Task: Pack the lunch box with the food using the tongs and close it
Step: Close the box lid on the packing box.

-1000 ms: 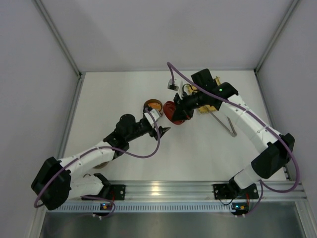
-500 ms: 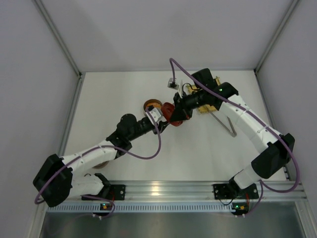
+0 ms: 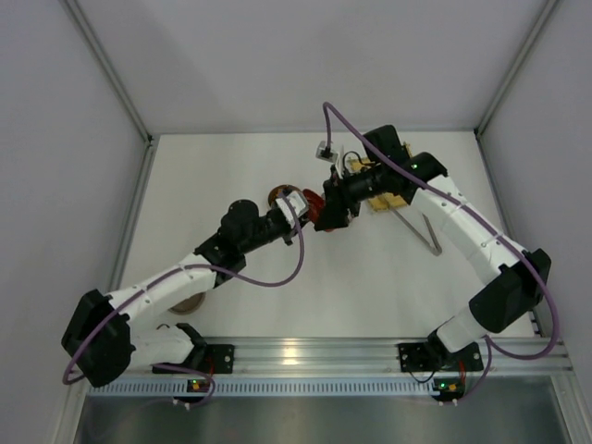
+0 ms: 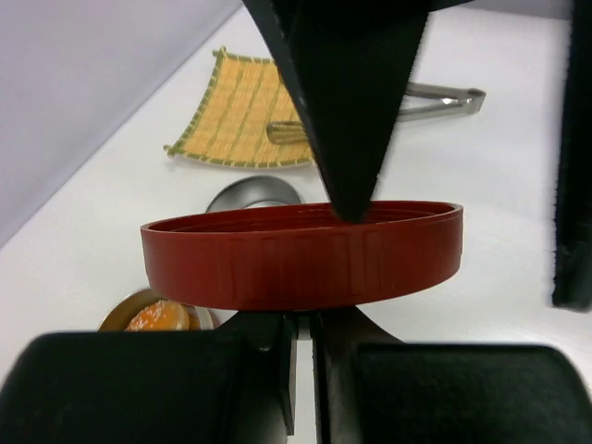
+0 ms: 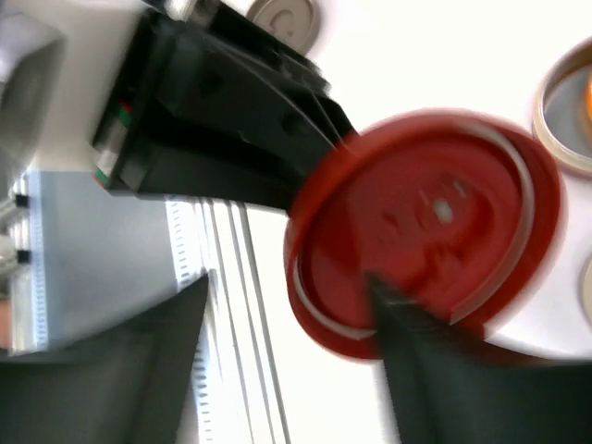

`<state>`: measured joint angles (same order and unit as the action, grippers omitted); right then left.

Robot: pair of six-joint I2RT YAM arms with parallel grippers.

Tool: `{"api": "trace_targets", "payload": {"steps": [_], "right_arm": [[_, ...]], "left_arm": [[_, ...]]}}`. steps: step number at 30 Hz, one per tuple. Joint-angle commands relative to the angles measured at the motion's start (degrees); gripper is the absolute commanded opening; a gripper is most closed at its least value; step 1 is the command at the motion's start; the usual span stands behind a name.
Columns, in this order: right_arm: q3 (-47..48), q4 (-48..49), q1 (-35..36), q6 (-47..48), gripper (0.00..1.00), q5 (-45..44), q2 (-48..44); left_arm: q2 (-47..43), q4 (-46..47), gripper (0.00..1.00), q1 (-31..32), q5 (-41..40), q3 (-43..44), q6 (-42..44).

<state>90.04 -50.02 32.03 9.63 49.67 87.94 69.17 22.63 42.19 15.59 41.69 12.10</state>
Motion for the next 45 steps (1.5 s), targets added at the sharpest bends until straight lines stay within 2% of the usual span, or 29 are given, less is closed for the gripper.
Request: {"api": "trace_targets", "payload": {"steps": [1, 3, 4, 6, 7, 8, 10, 13, 14, 18, 21, 25, 26, 29, 33, 36, 37, 40, 42, 45], "right_arm": [[1.54, 1.33, -4.07, 0.83, 0.78, -1.32, -0.84], [1.37, 1.59, -8.81, 0.74, 0.98, -1.68, -2.24], [1.19, 1.85, -10.66, 0.74, 0.99, -2.03, -2.77], [1.1, 2.12, -15.76, 1.09, 0.99, -2.64, -4.17], [1.1, 1.86, -17.25, 1.62, 0.99, -2.91, -4.53], [0.93, 1.59, -19.79, 3.01, 0.99, -3.26, -5.06], [-0.21, 1.07, -22.09, 4.08, 0.99, -3.35, -6.81], [-2.57, 0.54, -25.78, 5.31, 0.99, -2.3, -9.19], [-3.2, 0.54, -27.36, 5.75, 0.99, -2.04, -9.89], [-5.92, -0.51, -30.01, 7.42, 0.99, -1.59, -13.49], [-7.59, -1.83, -31.06, 8.56, 0.99, -1.51, -15.42], [-10.14, -2.54, -31.5, 9.62, 0.99, -1.86, -17.8], [-10.76, -2.54, -31.42, 9.79, 0.99, -1.77, -18.24], [-14.53, -0.09, -31.5, 7.44, 0.99, -1.33, -20.0], [-24.97, 13.41, -31.5, -0.82, 0.99, -1.5, -24.03], [-29.29, 21.52, -30.98, -8.2, 0.99, -2.73, -26.76], [-32.09, 27.63, -29.93, -10.14, 0.99, -3.26, -27.47], [-34.58, 34.79, -25.47, -20.4, 0.99, -10.18, -27.83], [-34.84, 37.0, -21.51, -23.24, 0.99, -16.94, -26.16], [-34.76, 41.84, -17.46, -23.26, 0.99, -20.57, -25.02]], "left_arm": [[-2.99, -20.15, 0.0, -3.42, 4.77, 11.78, -0.76], [-0.72, -31.89, 0.0, -5.27, 6.28, 17.69, -1.02], [0.61, -42.74, 0.0, -7.02, 6.81, 24.07, -0.85], [5.77, -53.6, 0.0, -8.44, 6.82, 30.87, 0.64], [7.72, -58.62, 0.0, -9.4, 6.99, 37.61, 2.56], [9.91, -67.8, 0.0, -9.5, 6.91, 40.89, 4.23], [15.98, -76.47, 0.0, -9.67, 5.94, 47.31, 9.67], [23.89, -86.59, 0.0, -10.02, -1.34, 56.81, 16.17], [26.35, -92.36, 0.0, -9.94, -5.97, 62.23, 18.03], [39.17, -103.47, 0.0, -10.9, -13.47, 75.86, 24.54], [46.64, -108.75, 0.0, -12.4, -17.5, 87.1, 27.71], [49.48, -108.94, 0.0, -11.35, -29.35, 84.18, 33.24], [49.83, -108.94, 0.0, -11.35, -29.83, 83.73, 33.69], [50.45, -108.94, 0.0, -11.0, -28.08, 84.25, 33.35], [52.82, -108.94, 0.0, -10.64, -28.34, 85.83, 28.44], [54.67, -108.94, 0.0, -10.82, -26.59, 87.24, 23.87], [54.93, -108.94, 0.0, -10.82, -25.54, 87.42, 22.89], [54.94, -108.94, 0.0, -11.17, -20.97, 87.24, 18.85], [54.33, -108.94, 0.0, -12.13, -16.33, 87.33, 16.04], [52.83, -108.85, 0.0, -13.1, -8.32, 87.33, 12.35]]}}
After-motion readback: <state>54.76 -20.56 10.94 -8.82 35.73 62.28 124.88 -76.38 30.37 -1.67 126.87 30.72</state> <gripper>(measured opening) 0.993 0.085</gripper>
